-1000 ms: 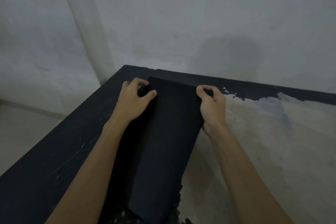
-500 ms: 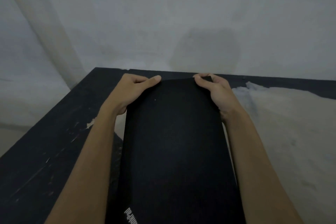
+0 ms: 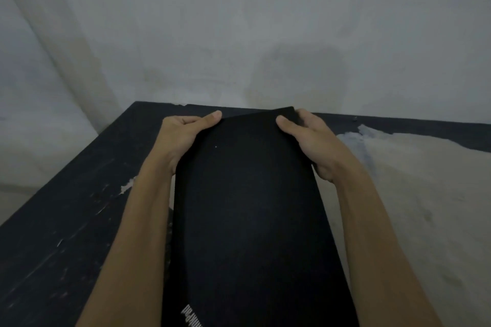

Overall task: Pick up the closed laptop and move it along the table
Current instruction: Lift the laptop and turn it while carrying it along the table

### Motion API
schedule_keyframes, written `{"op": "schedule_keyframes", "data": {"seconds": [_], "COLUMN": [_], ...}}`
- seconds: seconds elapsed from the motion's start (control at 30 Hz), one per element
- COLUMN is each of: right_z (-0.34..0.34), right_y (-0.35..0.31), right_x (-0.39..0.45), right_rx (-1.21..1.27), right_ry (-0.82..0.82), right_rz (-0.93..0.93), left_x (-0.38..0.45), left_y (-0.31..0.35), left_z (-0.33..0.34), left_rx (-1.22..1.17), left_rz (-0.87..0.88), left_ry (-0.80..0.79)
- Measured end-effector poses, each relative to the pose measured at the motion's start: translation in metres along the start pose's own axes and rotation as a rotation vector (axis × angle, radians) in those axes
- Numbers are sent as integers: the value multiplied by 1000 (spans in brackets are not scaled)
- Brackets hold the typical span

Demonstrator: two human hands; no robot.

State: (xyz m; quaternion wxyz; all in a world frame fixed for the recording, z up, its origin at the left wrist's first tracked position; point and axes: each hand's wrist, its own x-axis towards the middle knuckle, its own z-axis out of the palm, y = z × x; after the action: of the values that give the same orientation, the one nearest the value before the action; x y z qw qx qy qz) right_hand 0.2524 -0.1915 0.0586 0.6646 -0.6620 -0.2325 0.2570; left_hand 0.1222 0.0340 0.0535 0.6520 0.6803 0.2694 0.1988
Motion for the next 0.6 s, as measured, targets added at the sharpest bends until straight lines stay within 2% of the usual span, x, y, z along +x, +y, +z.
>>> {"op": "schedule_keyframes", "data": {"seconds": [0.1, 0.33, 0.5, 0.6], "right_z": [5, 2, -3, -3], "right_y": [-3, -9, -9, -4], "right_x": [-2, -7, -9, -9], "right_rx": [-215, -630, -886, -898], "right_ry": [-3, 151, 324, 449], "right_rz": [-28, -99, -137, -164], "left_x": [1, 6, 9, 10], "left_y": [3, 4, 0, -2], "left_z": [-6, -16, -24, -24], "left_rx": [-65, -271, -369, -422], "left_rz": [35, 104, 123, 160], "left_ry": [128, 389, 589, 664]}}
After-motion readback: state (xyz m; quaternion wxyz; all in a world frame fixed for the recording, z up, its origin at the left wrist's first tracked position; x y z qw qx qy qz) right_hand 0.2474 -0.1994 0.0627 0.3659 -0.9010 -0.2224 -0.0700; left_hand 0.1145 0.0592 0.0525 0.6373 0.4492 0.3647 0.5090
